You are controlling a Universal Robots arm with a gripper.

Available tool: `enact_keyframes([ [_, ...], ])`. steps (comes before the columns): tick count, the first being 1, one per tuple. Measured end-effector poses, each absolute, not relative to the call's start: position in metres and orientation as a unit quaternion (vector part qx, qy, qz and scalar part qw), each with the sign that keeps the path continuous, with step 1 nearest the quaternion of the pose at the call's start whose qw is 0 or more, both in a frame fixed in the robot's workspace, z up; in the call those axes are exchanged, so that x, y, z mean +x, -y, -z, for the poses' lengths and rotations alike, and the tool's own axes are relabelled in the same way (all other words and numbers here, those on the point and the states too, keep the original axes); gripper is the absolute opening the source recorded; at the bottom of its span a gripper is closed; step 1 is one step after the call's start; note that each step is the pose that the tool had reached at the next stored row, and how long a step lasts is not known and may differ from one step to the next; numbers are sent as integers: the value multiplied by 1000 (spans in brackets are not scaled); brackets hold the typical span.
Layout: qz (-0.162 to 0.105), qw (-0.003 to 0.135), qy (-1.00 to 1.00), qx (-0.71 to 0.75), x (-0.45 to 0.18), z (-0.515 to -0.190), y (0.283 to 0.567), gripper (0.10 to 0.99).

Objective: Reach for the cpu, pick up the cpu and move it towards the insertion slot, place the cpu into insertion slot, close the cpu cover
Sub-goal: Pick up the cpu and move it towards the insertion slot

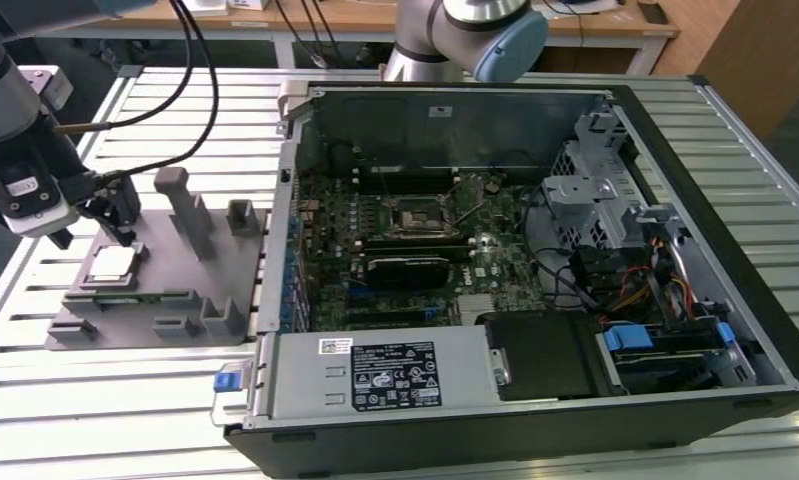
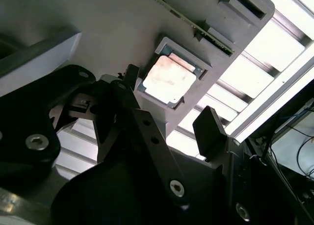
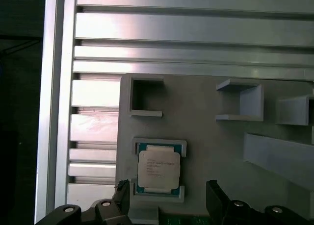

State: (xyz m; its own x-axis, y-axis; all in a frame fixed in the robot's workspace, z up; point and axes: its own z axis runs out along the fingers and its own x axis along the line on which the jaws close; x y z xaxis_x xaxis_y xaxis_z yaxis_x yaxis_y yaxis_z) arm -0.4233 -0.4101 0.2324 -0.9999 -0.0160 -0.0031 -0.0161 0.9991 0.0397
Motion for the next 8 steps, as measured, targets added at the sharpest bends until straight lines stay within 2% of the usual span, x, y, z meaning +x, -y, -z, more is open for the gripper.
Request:
enact_keyframes([
  [8, -20, 1, -1000, -8, -424, -225, 410, 718],
])
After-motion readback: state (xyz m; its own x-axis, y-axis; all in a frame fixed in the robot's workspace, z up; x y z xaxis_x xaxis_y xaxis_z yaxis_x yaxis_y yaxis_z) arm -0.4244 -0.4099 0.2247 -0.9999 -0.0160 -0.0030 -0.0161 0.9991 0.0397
